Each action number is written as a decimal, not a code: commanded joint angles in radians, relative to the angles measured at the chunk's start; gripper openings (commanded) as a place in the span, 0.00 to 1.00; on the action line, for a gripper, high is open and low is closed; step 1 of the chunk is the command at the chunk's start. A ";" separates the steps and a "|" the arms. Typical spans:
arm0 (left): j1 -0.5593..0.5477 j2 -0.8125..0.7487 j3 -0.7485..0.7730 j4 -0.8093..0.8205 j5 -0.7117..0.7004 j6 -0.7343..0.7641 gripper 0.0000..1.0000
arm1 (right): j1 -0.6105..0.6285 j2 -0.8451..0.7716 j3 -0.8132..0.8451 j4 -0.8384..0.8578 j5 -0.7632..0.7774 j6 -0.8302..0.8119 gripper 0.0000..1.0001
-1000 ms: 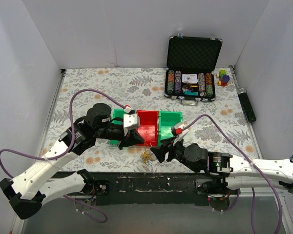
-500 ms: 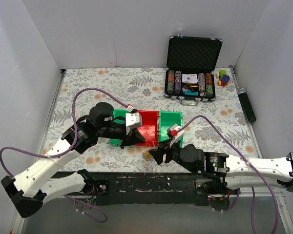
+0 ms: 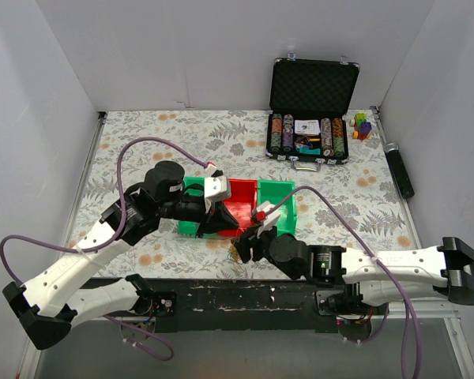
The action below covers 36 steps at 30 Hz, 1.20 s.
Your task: Untangle the cables
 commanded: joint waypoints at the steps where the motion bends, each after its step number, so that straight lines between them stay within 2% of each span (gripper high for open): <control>1: 0.004 0.001 0.067 0.035 0.048 -0.051 0.00 | 0.006 0.054 0.067 0.130 0.062 -0.031 0.65; 8: 0.003 0.033 0.182 0.053 0.151 -0.148 0.00 | 0.004 0.063 0.029 0.252 0.051 -0.066 0.63; 13: 0.003 0.061 0.256 0.093 0.182 -0.219 0.00 | 0.007 0.111 0.039 0.237 0.006 -0.054 0.59; 21: 0.004 0.103 0.448 0.107 0.124 -0.220 0.00 | 0.009 0.119 -0.085 0.173 -0.049 0.102 0.54; 29: 0.006 0.139 0.652 0.050 -0.051 -0.085 0.00 | 0.025 0.087 -0.209 0.064 -0.050 0.245 0.54; 32: 0.004 0.110 0.605 0.018 -0.057 -0.048 0.00 | 0.038 0.059 -0.203 0.038 -0.035 0.250 0.50; 36: 0.004 0.009 0.334 0.019 -0.054 -0.033 0.00 | 0.038 0.007 -0.168 0.016 0.000 0.204 0.45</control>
